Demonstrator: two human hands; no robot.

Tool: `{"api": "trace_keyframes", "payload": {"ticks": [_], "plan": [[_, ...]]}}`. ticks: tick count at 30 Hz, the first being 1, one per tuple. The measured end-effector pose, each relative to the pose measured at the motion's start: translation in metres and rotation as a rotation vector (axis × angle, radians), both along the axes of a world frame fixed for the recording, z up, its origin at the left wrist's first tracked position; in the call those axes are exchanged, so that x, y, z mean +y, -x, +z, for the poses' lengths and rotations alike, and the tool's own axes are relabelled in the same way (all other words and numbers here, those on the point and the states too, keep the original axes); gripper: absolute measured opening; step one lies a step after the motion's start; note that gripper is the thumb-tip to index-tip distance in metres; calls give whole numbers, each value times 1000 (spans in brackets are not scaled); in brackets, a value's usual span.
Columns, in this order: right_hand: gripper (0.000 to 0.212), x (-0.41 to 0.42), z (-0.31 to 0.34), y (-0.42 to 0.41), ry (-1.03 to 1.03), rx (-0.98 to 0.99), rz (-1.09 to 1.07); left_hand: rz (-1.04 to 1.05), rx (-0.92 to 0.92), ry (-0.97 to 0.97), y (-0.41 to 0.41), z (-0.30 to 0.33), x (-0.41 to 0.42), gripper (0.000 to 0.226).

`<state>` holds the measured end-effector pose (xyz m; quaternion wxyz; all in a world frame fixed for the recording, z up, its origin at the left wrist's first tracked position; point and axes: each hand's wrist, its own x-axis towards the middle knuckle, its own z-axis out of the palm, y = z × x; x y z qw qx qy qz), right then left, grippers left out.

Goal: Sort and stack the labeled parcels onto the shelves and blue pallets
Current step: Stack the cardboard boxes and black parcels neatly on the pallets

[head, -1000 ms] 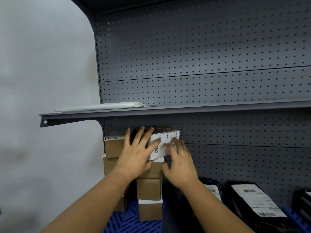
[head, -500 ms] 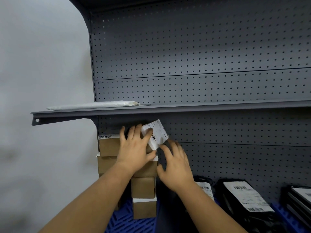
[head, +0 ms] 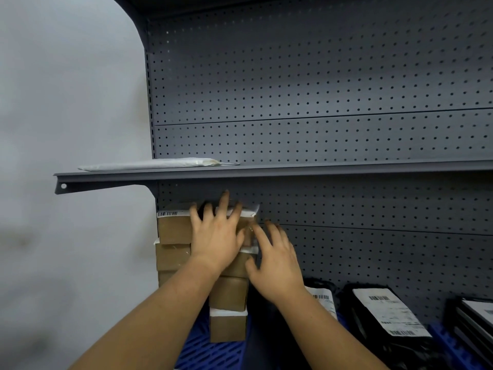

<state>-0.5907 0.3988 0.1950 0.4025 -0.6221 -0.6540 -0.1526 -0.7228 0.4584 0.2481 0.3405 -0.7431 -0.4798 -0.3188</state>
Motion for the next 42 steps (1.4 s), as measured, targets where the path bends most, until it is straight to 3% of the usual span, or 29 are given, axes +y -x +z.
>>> {"api": "trace_keyframes", "payload": {"ticks": [8,14,17,25,42], "plan": [[68,4,1,-1,61,7,64,27,58,56,1,-6,-10,60],[60,7,-8,3,31,-81,55,-52,84,-72,8,-19,-18,47],[61,9,-9,9,14,-84,24,-61,133,-41,17,-31,-19,45],[64,13,-1,19,59,-130,-57,-95,117,109,31,-38,2,57],[63,-46,-14,2,129,-149,-158,-307,64,168,34,-60,-25,63]]}}
